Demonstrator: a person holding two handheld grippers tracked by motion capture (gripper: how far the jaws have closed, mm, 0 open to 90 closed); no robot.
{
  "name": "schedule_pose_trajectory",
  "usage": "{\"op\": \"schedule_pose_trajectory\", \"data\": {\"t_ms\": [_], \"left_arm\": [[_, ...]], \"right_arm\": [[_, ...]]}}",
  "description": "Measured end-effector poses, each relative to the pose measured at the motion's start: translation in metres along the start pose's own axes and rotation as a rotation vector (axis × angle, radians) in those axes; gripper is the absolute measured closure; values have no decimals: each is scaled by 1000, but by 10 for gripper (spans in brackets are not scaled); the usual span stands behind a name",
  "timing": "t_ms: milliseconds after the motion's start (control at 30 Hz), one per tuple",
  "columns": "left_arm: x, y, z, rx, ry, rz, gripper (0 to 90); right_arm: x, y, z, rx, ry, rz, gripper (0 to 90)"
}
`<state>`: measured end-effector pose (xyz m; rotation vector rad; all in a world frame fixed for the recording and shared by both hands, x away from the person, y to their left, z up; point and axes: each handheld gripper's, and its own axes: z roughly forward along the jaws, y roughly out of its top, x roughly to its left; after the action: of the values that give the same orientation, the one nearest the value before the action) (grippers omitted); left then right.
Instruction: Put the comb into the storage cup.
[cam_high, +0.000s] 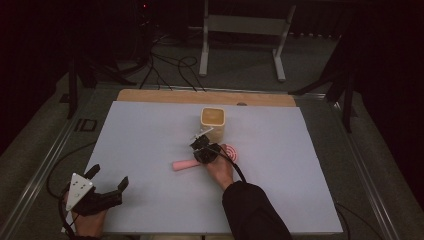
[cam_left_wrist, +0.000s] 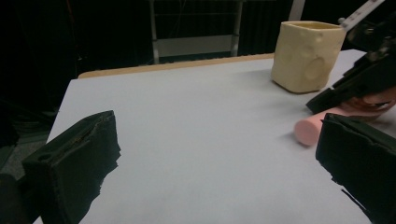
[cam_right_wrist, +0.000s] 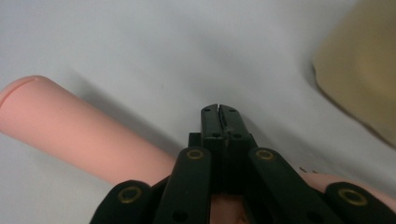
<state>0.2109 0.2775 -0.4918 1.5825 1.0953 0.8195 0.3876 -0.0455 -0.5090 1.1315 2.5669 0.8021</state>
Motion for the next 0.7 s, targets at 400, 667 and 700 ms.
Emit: {"op": "schedule_pose_trajectory", "data": {"t_ms": [400, 667, 700], "left_arm": [[-1, 0, 1, 4, 2, 3, 2], [0, 0, 0, 3, 3, -1, 2], [0, 0, 0, 3, 4, 0, 2]], "right_arm": [[2, -22, -20, 27, 68, -70, 900], [10, -37, -28, 24, 104, -96, 900], [10, -39, -30, 21, 109, -90, 900]]}}
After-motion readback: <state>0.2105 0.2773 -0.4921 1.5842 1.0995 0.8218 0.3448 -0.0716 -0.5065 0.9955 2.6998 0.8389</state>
